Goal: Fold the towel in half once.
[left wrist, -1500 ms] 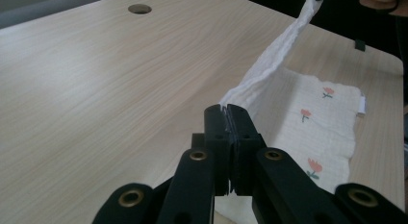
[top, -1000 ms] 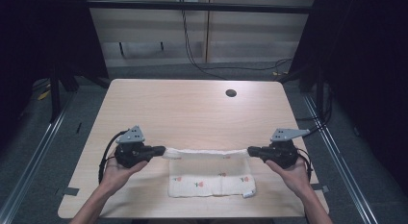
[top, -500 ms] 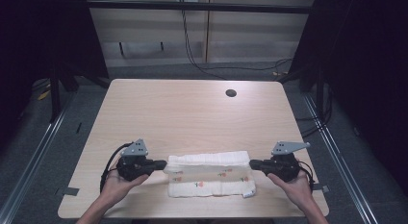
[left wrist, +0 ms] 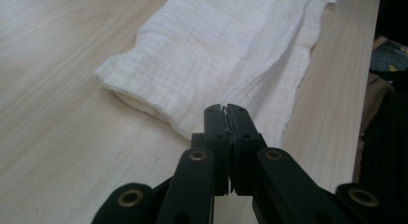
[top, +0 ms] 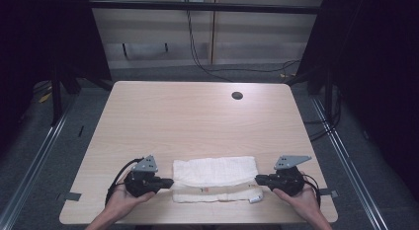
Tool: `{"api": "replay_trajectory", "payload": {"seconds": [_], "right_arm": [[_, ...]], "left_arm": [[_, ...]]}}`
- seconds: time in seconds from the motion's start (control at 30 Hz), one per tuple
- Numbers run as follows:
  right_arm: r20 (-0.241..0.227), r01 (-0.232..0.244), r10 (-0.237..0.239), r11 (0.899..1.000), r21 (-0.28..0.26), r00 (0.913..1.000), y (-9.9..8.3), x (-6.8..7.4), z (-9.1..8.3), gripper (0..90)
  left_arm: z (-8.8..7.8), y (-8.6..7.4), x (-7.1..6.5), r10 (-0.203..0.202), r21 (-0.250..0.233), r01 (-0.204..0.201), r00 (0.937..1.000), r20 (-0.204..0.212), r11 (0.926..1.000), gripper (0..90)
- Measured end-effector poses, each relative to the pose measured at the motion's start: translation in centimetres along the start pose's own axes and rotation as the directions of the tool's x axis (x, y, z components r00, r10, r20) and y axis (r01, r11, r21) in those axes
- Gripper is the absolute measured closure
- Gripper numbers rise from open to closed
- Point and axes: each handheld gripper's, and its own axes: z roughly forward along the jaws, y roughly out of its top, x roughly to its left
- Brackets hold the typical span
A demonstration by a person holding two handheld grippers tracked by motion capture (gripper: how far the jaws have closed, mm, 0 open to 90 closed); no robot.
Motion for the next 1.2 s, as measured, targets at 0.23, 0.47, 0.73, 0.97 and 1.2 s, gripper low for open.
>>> {"api": "replay_trajectory", "payload": {"seconds": [0.23, 0.47, 0.73, 0.97, 1.2], "right_arm": [[-0.009, -0.012, 0.012, 1.000, 0.022, 0.9999, -1.0, 0.2, 0.3, 82.0], [-0.005, -0.037, 0.037, 0.999, 0.026, 0.9993, -1.5, 0.0, 0.1, 77.4], [-0.010, -0.043, 0.043, 0.999, 0.012, 0.9990, -1.5, 0.4, -0.5, 70.6], [0.000, -0.059, 0.059, 0.998, -0.015, 0.9983, -0.6, -0.1, -0.7, 64.3], [0.017, -0.058, 0.058, 0.998, 0.017, 0.9982, 0.8, -0.8, 0.8, 58.3]], "left_arm": [[0.5, -0.3, -0.4, 0.013, 0.028, -0.014, 0.9995, 0.027, 0.9995, 87.8], [0.7, -0.5, -0.5, 0.014, 0.033, -0.015, 0.9990, 0.042, 0.9994, 85.3], [0.1, -0.7, -0.6, -0.015, 0.016, 0.014, 0.9986, 0.051, 0.9998, 77.8], [-0.6, 0.4, 0.5, -0.042, -0.038, 0.044, 0.9987, 0.029, 0.9983, 71.4], [0.4, 1.5, 1.5, -0.042, -0.027, 0.044, 0.9982, 0.042, 0.9987, 66.7]]}}
